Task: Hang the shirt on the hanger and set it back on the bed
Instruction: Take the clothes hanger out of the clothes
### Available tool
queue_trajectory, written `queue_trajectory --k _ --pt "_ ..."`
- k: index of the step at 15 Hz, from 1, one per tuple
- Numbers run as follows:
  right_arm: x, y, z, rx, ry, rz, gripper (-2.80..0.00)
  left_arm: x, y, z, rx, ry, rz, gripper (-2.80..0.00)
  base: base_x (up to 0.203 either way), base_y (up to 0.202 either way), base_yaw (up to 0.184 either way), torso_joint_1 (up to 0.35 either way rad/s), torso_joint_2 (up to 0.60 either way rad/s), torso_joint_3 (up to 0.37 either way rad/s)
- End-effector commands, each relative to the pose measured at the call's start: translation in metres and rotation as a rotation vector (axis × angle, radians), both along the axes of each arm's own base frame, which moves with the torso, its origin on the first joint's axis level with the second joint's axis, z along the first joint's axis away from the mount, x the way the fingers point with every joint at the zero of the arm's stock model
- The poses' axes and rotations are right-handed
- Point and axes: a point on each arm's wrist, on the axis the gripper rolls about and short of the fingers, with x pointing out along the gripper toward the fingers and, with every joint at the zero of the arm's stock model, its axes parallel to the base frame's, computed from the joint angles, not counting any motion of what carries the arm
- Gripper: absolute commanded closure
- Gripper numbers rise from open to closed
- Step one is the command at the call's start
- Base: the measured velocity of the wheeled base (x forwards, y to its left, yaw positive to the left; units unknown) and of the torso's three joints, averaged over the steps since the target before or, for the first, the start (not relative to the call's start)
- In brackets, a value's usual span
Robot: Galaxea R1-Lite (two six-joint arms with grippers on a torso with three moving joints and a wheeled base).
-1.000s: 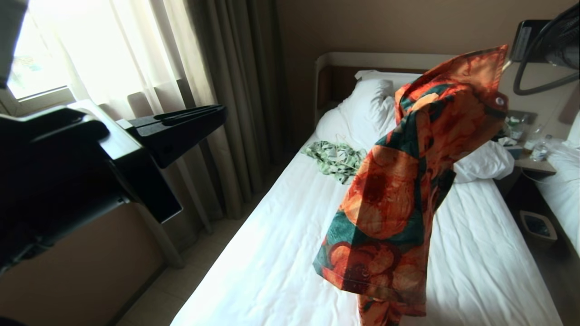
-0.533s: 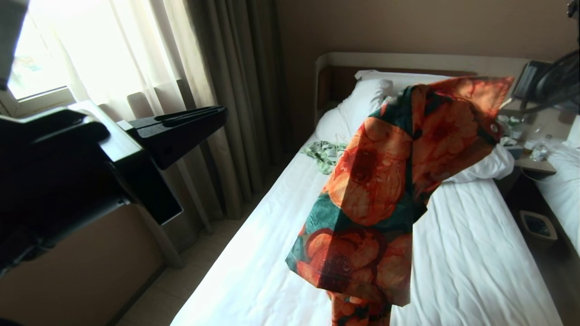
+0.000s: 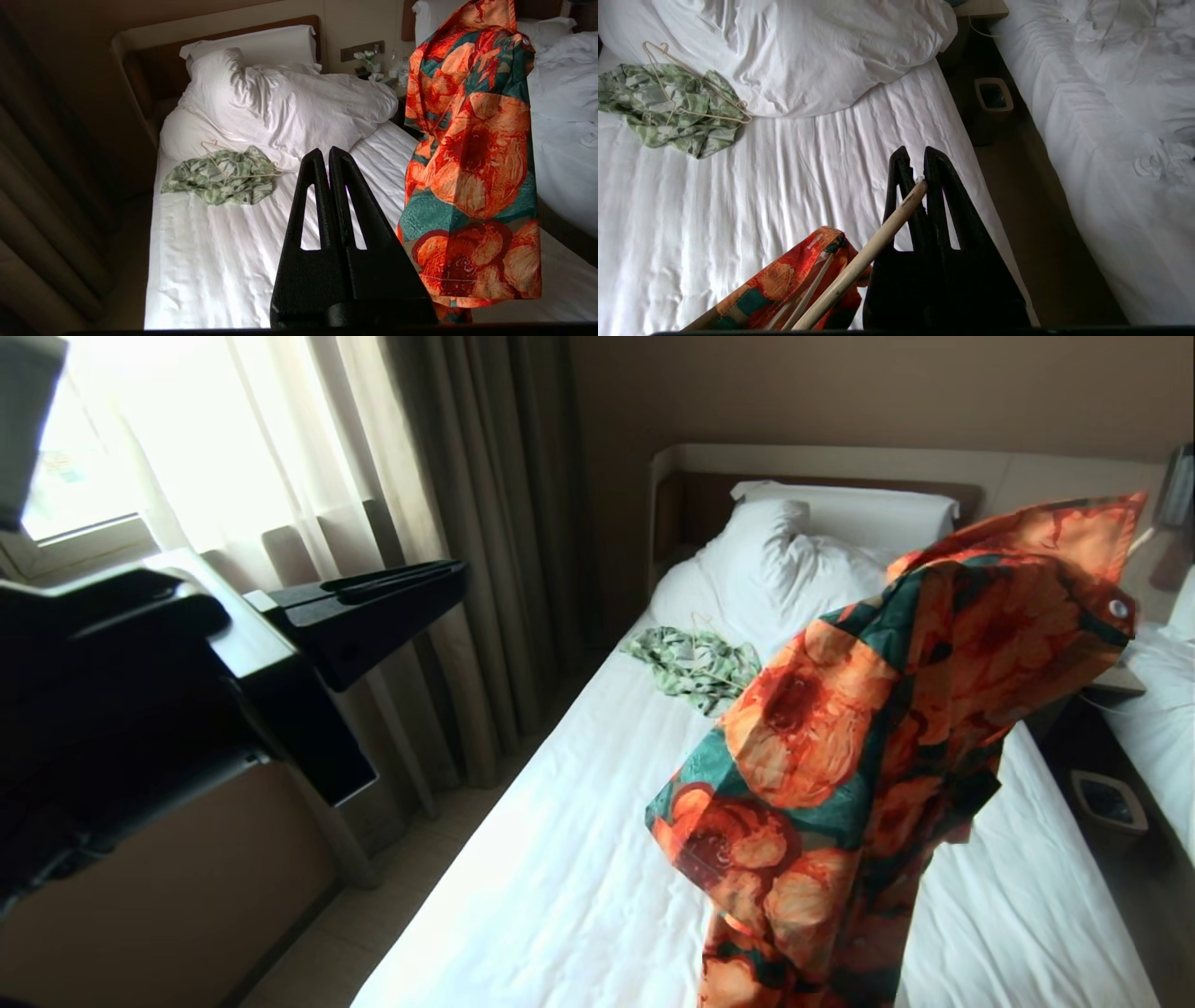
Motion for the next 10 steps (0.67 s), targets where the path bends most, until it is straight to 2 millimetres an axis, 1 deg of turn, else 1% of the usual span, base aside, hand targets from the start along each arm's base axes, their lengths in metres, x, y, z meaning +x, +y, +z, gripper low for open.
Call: queue_trajectory --k 1,3,7,8,10 --pt "-0.002 -0.001 0.007 -0.02 -0.018 0.001 0.0 0.0 -0.004 0.0 0.003 -0.001 -0.013 0.0 0.0 0.0 0.0 0.0 0.0 0.0" --pt "0.01 0.0 0.015 -0.071 -0.07 0.013 0.0 0.005 -0.026 -0.004 0.037 0.024 -0.043 0.0 0.0 0.0 0.0 0.0 0.0 0.0" --pt "0.029 0.001 0.021 -0.122 -0.079 0.019 0.0 0.018 -0.08 -0.022 0.127 0.087 -0.023 0.0 0.0 0.0 0.0 0.0 0.0 0.0" --pt "0.036 0.0 0.019 -0.129 -0.07 0.014 0.0 0.024 -0.096 -0.03 0.155 0.101 -0.027 0.0 0.0 0.0 0.0 0.0 0.0 0.0" --pt "0.052 -0.002 0.008 -0.133 -0.035 0.008 0.0 0.029 -0.122 -0.04 0.187 0.116 -0.033 0.0 0.0 0.0 0.0 0.0 0.0 0.0"
